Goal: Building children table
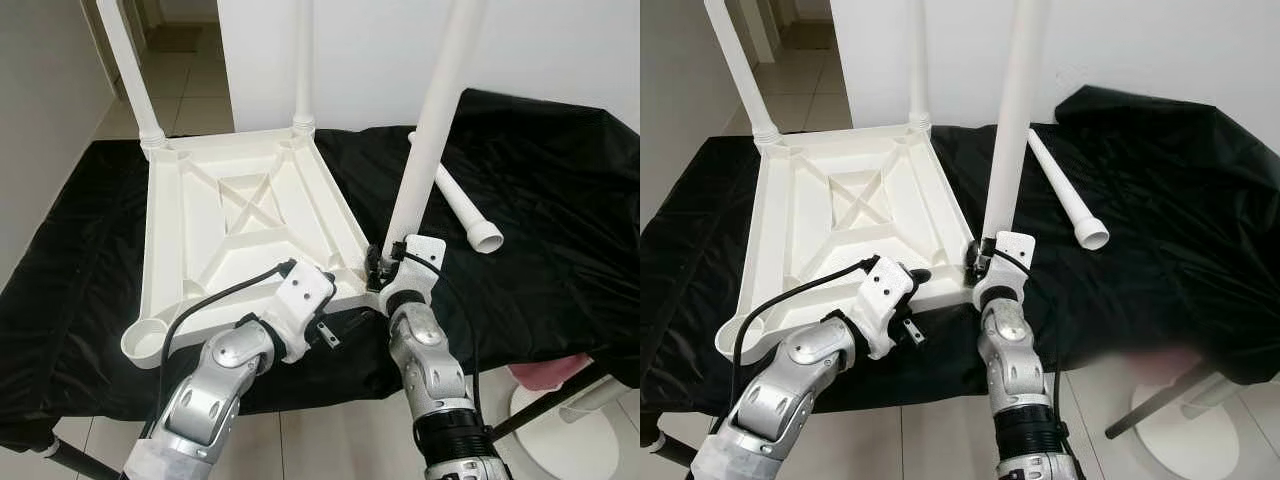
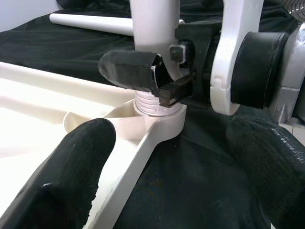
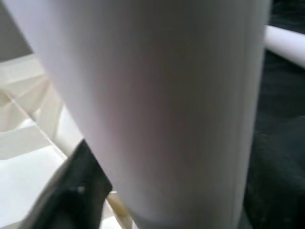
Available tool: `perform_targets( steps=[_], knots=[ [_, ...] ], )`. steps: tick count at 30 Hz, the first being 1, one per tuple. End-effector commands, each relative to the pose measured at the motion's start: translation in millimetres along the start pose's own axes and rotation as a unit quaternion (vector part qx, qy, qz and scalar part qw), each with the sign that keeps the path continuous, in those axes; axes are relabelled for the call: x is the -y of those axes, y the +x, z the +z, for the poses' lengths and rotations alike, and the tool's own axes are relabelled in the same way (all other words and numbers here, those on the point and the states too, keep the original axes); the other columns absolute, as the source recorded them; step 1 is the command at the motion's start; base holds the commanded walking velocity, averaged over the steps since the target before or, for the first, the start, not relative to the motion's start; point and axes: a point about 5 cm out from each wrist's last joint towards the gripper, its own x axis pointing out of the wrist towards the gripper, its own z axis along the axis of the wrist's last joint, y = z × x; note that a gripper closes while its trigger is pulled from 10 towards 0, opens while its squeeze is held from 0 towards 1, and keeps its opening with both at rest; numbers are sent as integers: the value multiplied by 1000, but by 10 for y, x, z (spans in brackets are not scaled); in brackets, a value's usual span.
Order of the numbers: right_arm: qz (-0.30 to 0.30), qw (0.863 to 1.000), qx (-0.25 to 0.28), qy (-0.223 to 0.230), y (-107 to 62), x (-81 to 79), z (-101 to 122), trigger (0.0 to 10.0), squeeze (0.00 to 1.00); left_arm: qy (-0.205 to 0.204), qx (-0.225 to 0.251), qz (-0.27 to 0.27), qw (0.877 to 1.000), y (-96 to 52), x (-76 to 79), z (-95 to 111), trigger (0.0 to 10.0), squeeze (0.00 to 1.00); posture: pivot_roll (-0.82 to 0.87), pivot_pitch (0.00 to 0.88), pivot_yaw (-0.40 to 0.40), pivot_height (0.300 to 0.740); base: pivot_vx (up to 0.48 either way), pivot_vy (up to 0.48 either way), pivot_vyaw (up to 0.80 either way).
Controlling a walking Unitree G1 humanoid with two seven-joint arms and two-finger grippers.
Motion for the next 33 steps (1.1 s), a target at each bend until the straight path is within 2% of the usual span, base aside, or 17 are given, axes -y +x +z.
perform_targets(
  steps=[1, 2, 3, 4, 5, 6, 10, 12, 16, 17, 19, 21, 23, 24, 25, 26, 33],
  knots=[
    [24, 1000, 10, 1, 5, 29, 40, 10000, 1000, 7, -3, 26, 1000, 13, -40, -7, 10000, 0, -42, 0, 23, 740, 0, 0, 0],
    [24, 1000, 10, 1, 5, 29, 40, 10000, 1000, 7, -3, 26, 1000, 13, -40, -7, 10000, 0, -42, 0, 23, 740, 0, 0, 0],
    [54, 998, 18, -12, 22, 73, 91, 10000, 1000, 8, -4, 25, 1000, 17, -44, -5, 10000, 0, -45, 0, 23, 740, 0, 0, 0],
    [91, 995, 17, -27, 30, 111, 112, 10000, 949, 8, -4, 24, 1000, 18, -42, -9, 10000, 0, -46, 0, 26, 740, 0, 0, 0],
    [120, 992, 12, -39, 28, 153, 116, 10000, 0, 8, -4, 22, 1000, 17, -37, -13, 10000, 0, -45, 0, 26, 740, 0, 0, 0],
    [120, 992, 12, -39, 28, 153, 116, 10000, 0, 8, -4, 22, 1000, 17, -37, -13, 10000, 0, -45, 0, 26, 740, 0, 0, 0],
    [180, 981, 7, -64, 23, 246, 113, 10000, 0, 9, -6, 21, 1000, 1, -32, -21, 10000, 0, -34, 0, 23, 740, 0, 0, 0],
    [231, 968, 4, -103, 29, 330, 107, 10000, 0, 9, -11, 20, 1000, -12, -38, -30, 10000, 0, -32, 0, 25, 740, 0, 0, 0],
    [249, 962, 2, -109, 34, 358, 108, 10000, 0, 8, -12, 19, 1000, -17, -45, -30, 10000, 0, -31, 0, 27, 740, 0, 0, 0],
    [284, 951, -9, -122, 53, 395, 93, 10000, 0, 8, -12, 16, 1000, -11, -46, -22, 10000, 0, -33, 0, 34, 740, 0, 0, 0],
    [284, 951, -9, -122, 53, 395, 93, 10000, 0, 8, -12, 16, 1000, -11, -46, -22, 10000, 0, -33, 0, 34, 740, 0, 0, 0],
    [330, 934, -24, -137, 89, 456, 81, 10000, 0, 9, -11, 12, 1000, 0, -36, -9, 10000, 0, -33, 0, 34, 740, 0, 0, 0],
    [330, 934, -24, -137, 89, 456, 81, 10000, 0, 9, -11, 12, 1000, 0, -36, -9, 10000, 0, -33, 0, 34, 740, 0, 0, 0],
    [335, 928, -33, -157, 117, 496, 69, 4588, 0, 9, -11, 11, 1000, 2, -32, -11, 10000, 0, -23, 0, 33, 740, 0, 0, 0],
    [335, 928, -33, -157, 117, 496, 69, 4588, 0, 9, -11, 11, 1000, 2, -32, -11, 10000, 0, -23, 0, 33, 740, 0, 0, 0],
    [338, 926, -38, -162, 148, 525, 74, 0, 0, 6, -11, 12, 1000, 4, -35, -7, 10000, 0, -21, 0, 32, 740, 0, 0, 0],
    [335, 929, -56, -149, 181, 665, 36, 0, 0, 9, -10, 14, 1000, 2, -59, 8, 10000, 0, -21, 0, 35, 740, 0, 0, 0]
  ],
)
